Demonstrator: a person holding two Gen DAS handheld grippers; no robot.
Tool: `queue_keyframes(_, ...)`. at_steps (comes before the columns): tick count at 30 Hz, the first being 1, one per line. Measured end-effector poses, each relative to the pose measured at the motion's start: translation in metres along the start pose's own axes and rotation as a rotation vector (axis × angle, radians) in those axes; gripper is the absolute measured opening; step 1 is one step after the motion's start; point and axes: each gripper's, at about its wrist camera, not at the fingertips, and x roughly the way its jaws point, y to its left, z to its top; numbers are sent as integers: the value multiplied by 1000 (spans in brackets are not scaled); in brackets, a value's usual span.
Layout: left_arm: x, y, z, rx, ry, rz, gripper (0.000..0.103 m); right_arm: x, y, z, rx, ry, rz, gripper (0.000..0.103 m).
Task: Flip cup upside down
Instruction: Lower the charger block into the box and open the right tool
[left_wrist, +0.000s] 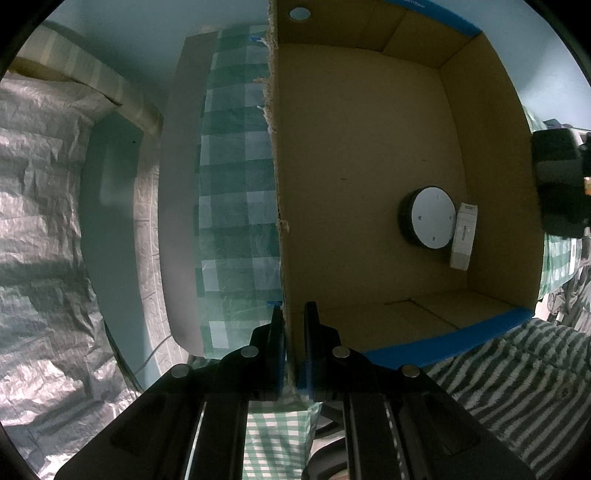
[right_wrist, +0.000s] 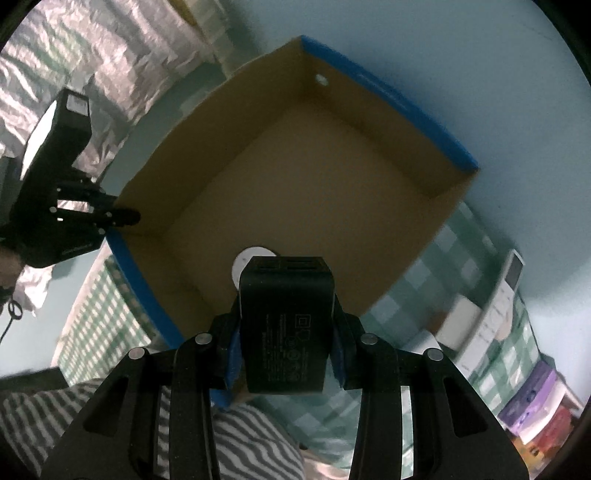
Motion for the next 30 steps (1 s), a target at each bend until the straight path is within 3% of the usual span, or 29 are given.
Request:
queue_keyframes(12,0,0,-1,4,0,1,7,51,19,6,-45,92,-10,37)
queue_keyframes(21,-1,-2,0,8,4,2,7,70,11,1,-24,117,-25,37)
queue_keyframes(22,-1,-2,0,9,4,3,7,69,11,1,-30,159,7,37)
queue_keyframes(30,-1,-4,1,9,6,8,7,56,6,4,-7,114,34,38)
